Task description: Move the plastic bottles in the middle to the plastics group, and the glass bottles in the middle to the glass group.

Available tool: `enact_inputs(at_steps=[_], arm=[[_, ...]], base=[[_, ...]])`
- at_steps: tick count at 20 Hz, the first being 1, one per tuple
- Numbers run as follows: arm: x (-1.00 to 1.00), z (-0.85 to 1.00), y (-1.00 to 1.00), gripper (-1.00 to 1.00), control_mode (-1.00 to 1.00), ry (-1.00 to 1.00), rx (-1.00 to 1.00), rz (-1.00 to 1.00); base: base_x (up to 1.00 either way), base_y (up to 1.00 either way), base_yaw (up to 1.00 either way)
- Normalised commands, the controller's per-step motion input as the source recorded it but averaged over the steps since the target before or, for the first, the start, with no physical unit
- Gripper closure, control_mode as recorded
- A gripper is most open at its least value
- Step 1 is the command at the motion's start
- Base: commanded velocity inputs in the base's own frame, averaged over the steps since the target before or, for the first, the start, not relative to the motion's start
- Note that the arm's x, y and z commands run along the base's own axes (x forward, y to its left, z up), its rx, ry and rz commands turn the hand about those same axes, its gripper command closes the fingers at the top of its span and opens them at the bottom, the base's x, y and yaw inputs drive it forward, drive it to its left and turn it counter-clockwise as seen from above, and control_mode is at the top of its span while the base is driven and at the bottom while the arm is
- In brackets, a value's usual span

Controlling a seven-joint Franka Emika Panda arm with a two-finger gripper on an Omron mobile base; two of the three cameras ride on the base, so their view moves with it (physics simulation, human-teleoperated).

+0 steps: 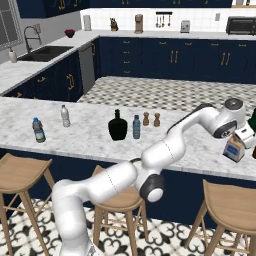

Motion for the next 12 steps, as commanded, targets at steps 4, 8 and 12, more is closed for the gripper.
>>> enact_inputs(at_steps=[4,8,12], arm=[[0.19,-0.12,-0.01,-1.0,-1.0,0.09,0.0,0.0],[0.15,0.05,-0.01,-1.0,-1.0,0.05,0.0,0.0],[0.0,0.39,0.0,-1.0,-1.0,0.16,0.0,0.0]], base=[[0.0,0.0,0.0],[0.0,0.0,0.0],[0.0,0.0,0.0]])
